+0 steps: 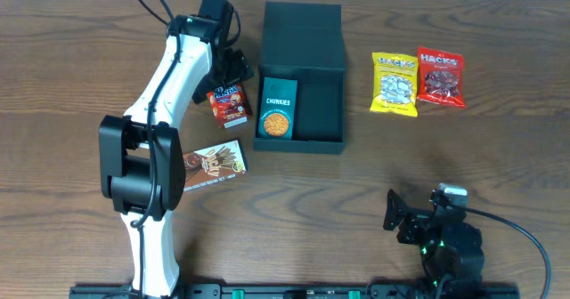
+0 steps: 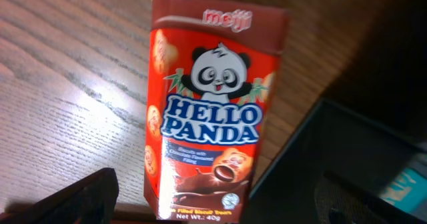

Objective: Pack container
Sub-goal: 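Move the left gripper to the red Hello Panda box and grasp it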

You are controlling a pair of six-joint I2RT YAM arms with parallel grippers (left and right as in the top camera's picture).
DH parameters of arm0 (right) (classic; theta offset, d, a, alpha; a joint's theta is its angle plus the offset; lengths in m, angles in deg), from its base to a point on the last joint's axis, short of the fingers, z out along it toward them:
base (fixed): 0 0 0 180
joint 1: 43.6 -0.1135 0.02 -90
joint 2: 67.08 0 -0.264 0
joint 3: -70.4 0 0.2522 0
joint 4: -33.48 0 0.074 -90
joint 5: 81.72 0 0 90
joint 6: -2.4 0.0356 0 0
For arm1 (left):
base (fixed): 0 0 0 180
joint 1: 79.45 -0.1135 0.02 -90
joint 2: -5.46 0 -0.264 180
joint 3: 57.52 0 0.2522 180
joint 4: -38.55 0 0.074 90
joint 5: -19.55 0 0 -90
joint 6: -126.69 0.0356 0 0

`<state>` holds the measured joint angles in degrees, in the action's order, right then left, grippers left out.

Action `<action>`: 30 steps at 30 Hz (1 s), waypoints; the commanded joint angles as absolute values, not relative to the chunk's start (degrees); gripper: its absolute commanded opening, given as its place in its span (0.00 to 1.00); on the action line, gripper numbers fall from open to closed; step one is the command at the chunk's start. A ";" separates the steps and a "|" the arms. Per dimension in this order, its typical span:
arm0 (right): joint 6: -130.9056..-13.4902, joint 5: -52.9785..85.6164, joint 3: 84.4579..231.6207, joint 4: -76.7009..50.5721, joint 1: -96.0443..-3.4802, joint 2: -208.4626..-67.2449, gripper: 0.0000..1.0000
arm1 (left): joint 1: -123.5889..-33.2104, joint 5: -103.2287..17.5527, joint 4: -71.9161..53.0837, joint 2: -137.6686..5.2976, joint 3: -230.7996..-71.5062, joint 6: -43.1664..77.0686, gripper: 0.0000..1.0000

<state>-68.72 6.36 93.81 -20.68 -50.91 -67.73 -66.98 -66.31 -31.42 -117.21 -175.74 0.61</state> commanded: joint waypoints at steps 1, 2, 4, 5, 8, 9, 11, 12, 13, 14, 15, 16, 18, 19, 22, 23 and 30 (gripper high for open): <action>-68.33 6.17 93.27 -20.79 -51.17 -67.40 0.99 | -67.33 -66.82 -29.89 -117.06 -174.85 -0.59 0.95; -68.35 6.17 93.27 -20.79 -51.17 -67.40 0.99 | -67.33 -66.79 -29.27 -117.06 -174.65 -0.52 0.95; -68.33 6.17 93.27 -20.79 -51.17 -67.40 0.99 | -67.31 -66.88 -28.05 -117.06 -174.41 1.49 0.95; -68.35 6.17 93.27 -20.79 -51.17 -67.40 0.99 | -67.20 -67.12 -27.52 -117.06 -174.23 2.47 0.95; -68.33 6.17 93.27 -20.77 -51.17 -67.40 0.99 | -67.07 -68.54 -27.31 -117.14 -173.25 3.06 0.95; -68.33 6.17 93.27 -20.77 -51.17 -67.40 0.99 | -67.07 -68.54 -27.09 -117.17 -172.59 3.06 0.95; -68.35 6.17 93.27 -20.79 -51.17 -67.40 0.99 | -67.11 -68.52 -26.10 -117.17 -170.82 3.06 0.95; -68.33 6.17 93.27 -20.77 -51.17 -67.40 0.99 | -67.11 -68.52 -25.40 -117.19 -169.64 3.06 0.95; -68.35 6.17 93.27 -20.79 -51.17 -67.40 0.99 | -67.11 -68.48 -24.55 -117.19 -168.53 3.06 0.95; -68.33 6.17 93.27 -20.77 -51.17 -67.40 0.99 | -67.11 -68.48 -24.16 -117.19 -168.03 3.08 0.95; -68.35 6.19 93.27 -20.77 -51.17 -67.40 0.99 | -67.11 -68.52 -23.92 -117.19 -167.70 3.13 0.95; -68.35 6.17 93.27 -20.77 -51.17 -67.40 0.99 | -67.11 -68.50 -23.18 -117.21 -167.11 3.28 0.95; -68.33 6.17 93.27 -20.79 -51.17 -67.40 0.99 | -67.11 -68.45 -22.04 -117.21 -166.06 3.52 0.95; -68.35 6.17 93.27 -20.77 -51.17 -67.40 0.99 | -67.11 -68.37 -21.36 -117.32 -165.51 3.96 0.95; -68.33 6.17 93.27 -20.77 -51.17 -67.40 0.99 | -67.11 -67.93 -21.10 -118.00 -165.12 4.63 0.95; -68.35 6.17 93.27 -20.79 -51.17 -67.40 0.99 | -67.09 -67.86 -21.10 -118.50 -165.12 4.83 0.95; -68.35 6.17 93.27 -20.77 -51.17 -67.40 0.99 | -67.15 -66.75 -20.31 -119.90 -165.12 4.98 0.95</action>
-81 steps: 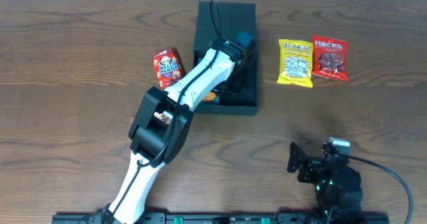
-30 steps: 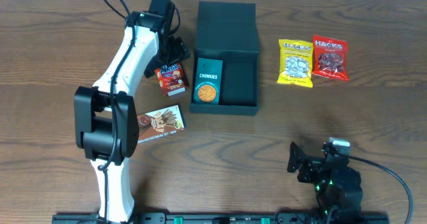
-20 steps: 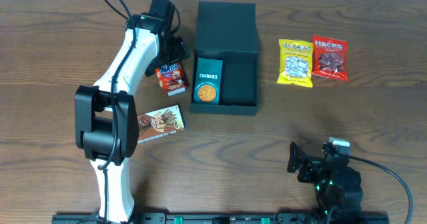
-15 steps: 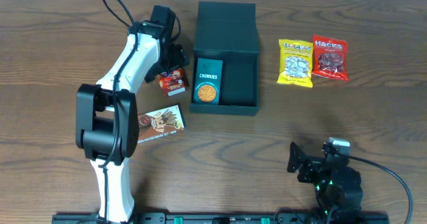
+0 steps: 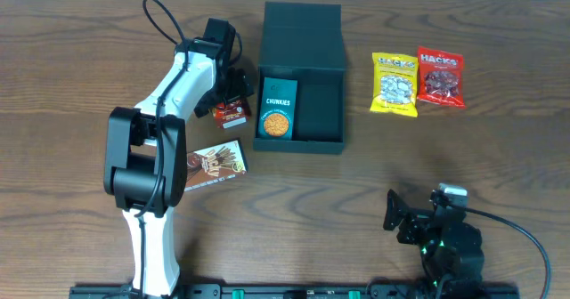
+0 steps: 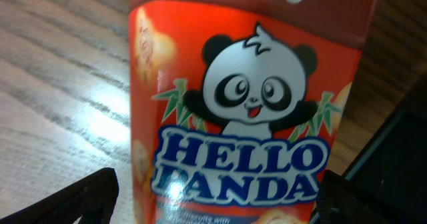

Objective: Pack container
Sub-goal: 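Move the left gripper to the red Hello Panda box and grasp it, then carry the Hello Panda box into the black box and lower it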

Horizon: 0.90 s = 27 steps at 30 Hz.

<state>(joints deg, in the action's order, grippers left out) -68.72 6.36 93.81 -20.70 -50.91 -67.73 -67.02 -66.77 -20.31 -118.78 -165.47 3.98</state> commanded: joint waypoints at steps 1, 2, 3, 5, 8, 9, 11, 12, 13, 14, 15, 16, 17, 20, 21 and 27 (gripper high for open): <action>-68.33 6.19 93.27 -20.77 -51.17 -67.40 0.99 | -67.15 -66.77 -20.36 -119.92 -165.12 5.01 0.95; -68.33 6.17 93.27 -20.77 -51.17 -67.40 0.99 | -67.15 -66.77 -20.29 -119.92 -165.12 5.03 0.95; -68.33 6.17 93.27 -20.79 -51.17 -67.40 0.99 | -67.15 -66.77 -20.29 -119.92 -165.12 5.25 0.95; -68.33 6.17 93.27 -20.77 -51.17 -67.40 0.99 | -67.15 -66.75 -20.33 -120.16 -165.12 6.47 0.95; -68.35 6.17 93.27 -20.79 -51.17 -67.40 0.99 | -67.15 -66.38 -20.44 -120.77 -165.12 6.73 0.95; -68.35 6.17 93.27 -20.77 -51.17 -67.40 0.99 | -67.15 -66.38 -20.46 -120.82 -165.12 6.73 0.95; -68.33 6.17 93.27 -20.79 -51.17 -67.40 0.99 | -67.15 -66.42 -20.22 -120.82 -165.12 6.95 0.95; -68.33 6.17 93.27 -20.77 -51.17 -67.40 0.99 | -67.18 -66.42 -20.20 -120.82 -165.12 6.95 0.95; -68.35 6.17 93.27 -20.77 -51.17 -67.40 0.99 | -67.31 -66.53 -20.33 -120.82 -165.12 6.95 0.95; -68.35 6.19 93.27 -20.77 -51.17 -67.40 0.99 | -67.33 -66.55 -20.33 -120.82 -165.12 6.95 0.95; -68.35 6.17 93.27 -20.77 -51.17 -67.40 0.99 | -67.35 -66.53 -20.25 -120.84 -165.10 6.93 0.95; -68.35 6.17 93.27 -20.77 -51.17 -67.40 0.99 | -67.35 -66.53 -20.22 -120.82 -165.10 6.93 0.96; -68.35 6.17 93.29 -20.79 -51.17 -67.40 0.99 | -67.33 -66.51 -20.25 -120.84 -165.10 6.93 0.96; -68.33 6.17 93.27 -20.77 -51.17 -67.40 0.99 | -67.33 -66.44 -20.36 -120.84 -165.10 6.95 1.00; -68.35 6.17 93.27 -20.77 -51.17 -67.40 0.99 | -67.33 -66.44 -20.42 -120.84 -165.10 6.95 1.00; -68.33 6.17 93.27 -20.79 -51.17 -67.40 0.99 | -67.33 -66.40 -20.71 -120.84 -165.08 6.95 0.88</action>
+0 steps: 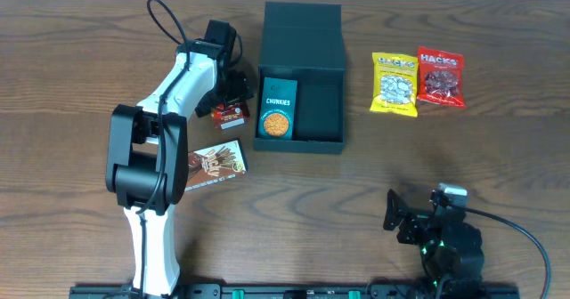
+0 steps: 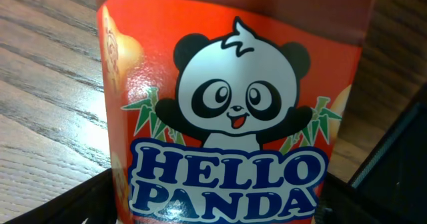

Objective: Pack container
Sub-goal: 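Carry the Hello Panda box into the black box and lower it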

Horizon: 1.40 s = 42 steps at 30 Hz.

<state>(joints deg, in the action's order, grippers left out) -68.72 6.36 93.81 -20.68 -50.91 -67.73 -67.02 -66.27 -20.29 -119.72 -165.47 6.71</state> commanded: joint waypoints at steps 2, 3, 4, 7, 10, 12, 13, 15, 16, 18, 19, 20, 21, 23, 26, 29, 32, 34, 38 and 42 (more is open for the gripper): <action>-68.35 6.17 93.27 -20.77 -51.17 -67.40 0.99 | -67.33 -66.42 -20.84 -120.84 -165.08 6.95 0.86; -68.33 6.17 93.27 -20.79 -51.17 -67.40 0.99 | -67.33 -66.42 -20.92 -120.84 -165.08 6.97 0.86; -68.35 6.17 93.27 -20.77 -51.17 -67.40 0.99 | -67.33 -66.42 -20.97 -120.84 -165.08 7.08 0.86; -68.33 6.17 93.27 -20.77 -51.17 -67.40 0.99 | -67.33 -66.38 -20.99 -120.84 -165.08 8.22 0.85; -68.33 6.19 93.27 -20.77 -51.17 -67.40 0.99 | -67.44 -66.22 -21.06 -120.82 -165.23 8.48 0.85; -68.35 6.17 93.27 -20.79 -51.17 -67.40 0.99 | -67.44 -65.90 -21.25 -120.75 -165.75 9.75 0.83; -68.35 6.17 93.27 -20.77 -51.17 -67.40 0.99 | -67.44 -65.92 -21.56 -120.75 -166.28 10.21 0.83; -68.35 6.17 93.27 -20.79 -51.17 -67.40 0.99 | -67.44 -65.92 -22.50 -120.75 -167.59 11.06 0.83; -68.33 6.17 93.27 -20.79 -51.17 -67.40 0.99 | -67.44 -65.92 -23.02 -120.75 -168.25 11.08 0.83; -68.35 6.17 93.27 -20.77 -51.17 -67.40 0.99 | -67.42 -65.92 -24.05 -120.75 -169.80 12.07 0.81; -68.33 6.17 93.27 -20.77 -51.17 -67.40 0.99 | -67.42 -65.92 -24.75 -120.75 -170.65 12.35 0.80; -68.33 6.17 93.27 -20.77 -51.17 -67.40 0.99 | -67.42 -65.90 -25.40 -120.75 -171.44 12.35 0.80; -68.35 6.17 93.27 -20.79 -51.17 -67.40 0.99 | -67.42 -65.92 -26.30 -120.75 -172.49 12.42 0.79; -68.33 6.17 93.27 -20.77 -51.17 -67.40 0.99 | -67.42 -65.92 -27.70 -120.75 -174.32 13.38 0.77; -68.33 6.17 93.27 -20.79 -51.17 -67.40 0.99 | -67.42 -65.92 -30.28 -120.75 -177.42 14.49 0.76; -68.35 6.17 93.27 -20.79 -51.17 -67.40 0.99 | -67.20 -65.88 -33.12 -120.75 -181.01 15.56 0.76; -68.33 6.17 93.27 -20.79 -51.17 -67.40 0.99 | -66.30 -65.90 -35.72 -120.75 -184.94 17.07 0.75; -68.33 6.17 93.27 -20.77 -51.17 -67.40 0.99 | -64.92 -65.90 -37.32 -120.75 -188.03 17.60 0.75; -68.33 6.17 93.27 -20.79 -51.17 -67.40 0.99 | -60.99 -65.88 -38.58 -120.75 -191.50 18.54 0.76; -68.35 6.17 93.27 -20.77 -51.17 -67.40 0.99 | -56.01 -64.59 -38.56 -120.75 -191.81 18.49 0.76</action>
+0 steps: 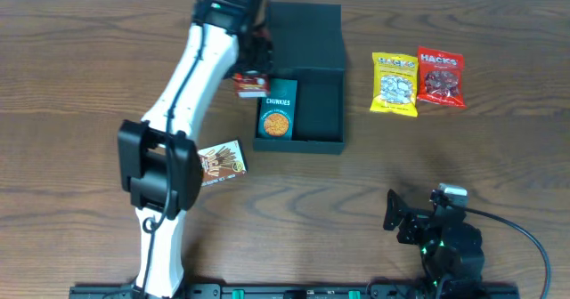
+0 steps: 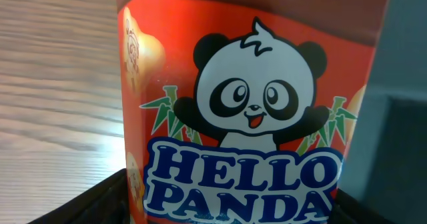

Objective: Pack container
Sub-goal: 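Carry the Hello Panda box into the black box and lower it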

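The red Hello Panda box (image 2: pixel 247 117) fills the left wrist view, gripped low down between dark fingers (image 2: pixel 100 197). My left gripper (image 1: pixel 253 71) is shut on it. From overhead the Hello Panda box (image 1: pixel 251 84) hangs at the left edge of the black container (image 1: pixel 325 112), whose lid (image 1: pixel 303 28) stands open at the back. A teal Chunkies packet (image 1: pixel 277 109) lies in the container's left half. My right gripper (image 1: pixel 394 212) rests at the front right; its jaws do not show clearly.
A yellow Hacks bag (image 1: pixel 394 83) and a red Hacks bag (image 1: pixel 441 76) lie right of the container. A brown chocolate-stick box (image 1: pixel 220 163) lies on the wooden table (image 1: pixel 71 112), partly under my left arm.
My left gripper, still shut on the Hello Panda box, has moved from the table left of the container to a spot farther back and right, at the container's left edge.
My left gripper first stood open over the Hello Panda box lying on the table left of the container. Then it was lower, with a finger on each side of the box. Then it was shut on the box. Now the box is held at the container's left edge.
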You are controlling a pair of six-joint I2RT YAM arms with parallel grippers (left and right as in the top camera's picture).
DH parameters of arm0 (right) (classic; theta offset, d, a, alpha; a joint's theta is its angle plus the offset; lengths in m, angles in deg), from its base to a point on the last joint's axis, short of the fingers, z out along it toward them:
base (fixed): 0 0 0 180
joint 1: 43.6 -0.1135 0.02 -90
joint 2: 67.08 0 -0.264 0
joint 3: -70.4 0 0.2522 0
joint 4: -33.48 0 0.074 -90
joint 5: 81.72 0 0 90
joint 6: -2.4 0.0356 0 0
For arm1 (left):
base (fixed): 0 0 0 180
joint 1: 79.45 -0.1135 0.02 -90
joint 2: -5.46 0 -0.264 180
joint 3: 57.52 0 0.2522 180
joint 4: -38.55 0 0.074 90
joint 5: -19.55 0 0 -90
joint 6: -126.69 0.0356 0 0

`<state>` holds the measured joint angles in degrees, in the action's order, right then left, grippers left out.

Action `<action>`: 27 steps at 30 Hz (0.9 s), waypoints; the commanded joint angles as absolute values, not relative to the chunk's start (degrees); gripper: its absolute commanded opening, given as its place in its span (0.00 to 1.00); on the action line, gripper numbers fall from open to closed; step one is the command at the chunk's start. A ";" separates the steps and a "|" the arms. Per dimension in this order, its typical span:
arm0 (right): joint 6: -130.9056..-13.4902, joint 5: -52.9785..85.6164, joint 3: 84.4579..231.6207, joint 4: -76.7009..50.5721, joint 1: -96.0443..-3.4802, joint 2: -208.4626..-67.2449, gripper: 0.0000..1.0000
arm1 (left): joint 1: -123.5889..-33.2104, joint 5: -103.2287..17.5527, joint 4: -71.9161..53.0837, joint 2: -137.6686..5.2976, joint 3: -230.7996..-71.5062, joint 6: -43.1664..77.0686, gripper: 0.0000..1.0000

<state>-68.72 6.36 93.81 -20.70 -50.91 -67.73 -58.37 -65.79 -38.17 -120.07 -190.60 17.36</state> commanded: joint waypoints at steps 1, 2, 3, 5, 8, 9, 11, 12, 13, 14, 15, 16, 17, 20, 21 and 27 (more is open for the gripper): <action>-68.35 6.17 93.27 -20.79 -51.17 -67.40 0.99 | -55.26 -64.45 -38.56 -120.75 -191.81 18.47 0.76; -68.35 6.17 93.27 -20.77 -51.17 -67.40 0.99 | -54.32 -64.45 -38.56 -120.75 -191.81 18.45 0.76; -68.33 6.17 93.27 -20.79 -51.17 -67.40 0.99 | -53.60 -64.45 -38.58 -120.75 -191.81 18.43 0.77; -68.33 6.17 93.27 -20.77 -51.17 -67.40 0.99 | -52.18 -64.41 -38.93 -120.75 -191.81 17.97 0.76; -68.33 6.19 93.27 -20.79 -51.17 -67.40 0.99 | -50.87 -64.43 -40.51 -120.75 -191.81 15.83 0.76; -68.35 6.17 93.27 -20.79 -51.17 -67.40 0.99 | -50.59 -64.43 -41.03 -120.77 -191.76 15.24 0.77; -68.35 6.17 93.27 -20.79 -51.17 -67.40 0.99 | -50.50 -64.69 -41.67 -120.82 -191.74 14.78 0.77; -68.35 6.17 93.27 -20.77 -51.17 -67.40 0.99 | -50.50 -64.76 -41.69 -120.82 -191.57 14.51 0.76; -68.33 6.17 93.27 -20.77 -51.17 -67.40 0.99 | -50.56 -64.91 -41.78 -120.82 -191.33 13.62 0.76; -68.33 6.17 93.27 -20.79 -51.17 -67.40 0.99 | -50.59 -64.94 -41.88 -120.82 -191.24 13.05 0.76; -68.33 6.17 93.27 -20.79 -51.17 -67.40 0.99 | -50.59 -64.91 -41.82 -120.84 -190.95 12.66 0.76; -68.33 6.17 93.27 -20.77 -51.17 -67.40 0.99 | -50.59 -64.96 -41.88 -120.84 -190.87 12.61 0.76; -68.33 6.17 93.27 -20.77 -51.17 -67.40 0.99 | -50.56 -65.15 -41.86 -120.84 -190.60 12.37 0.76; -68.33 6.17 93.27 -20.79 -51.17 -67.40 0.99 | -50.56 -66.49 -41.86 -120.86 -189.64 10.86 0.77; -68.33 6.17 93.27 -20.79 -51.17 -67.40 0.99 | -50.56 -66.44 -41.84 -120.86 -189.18 10.86 0.76; -68.33 6.17 93.27 -20.79 -51.17 -67.40 0.99 | -50.61 -66.55 -40.51 -120.86 -186.76 11.39 0.76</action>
<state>-68.72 6.36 93.81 -20.68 -50.91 -67.73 -50.61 -65.31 -40.73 -120.16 -187.06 11.45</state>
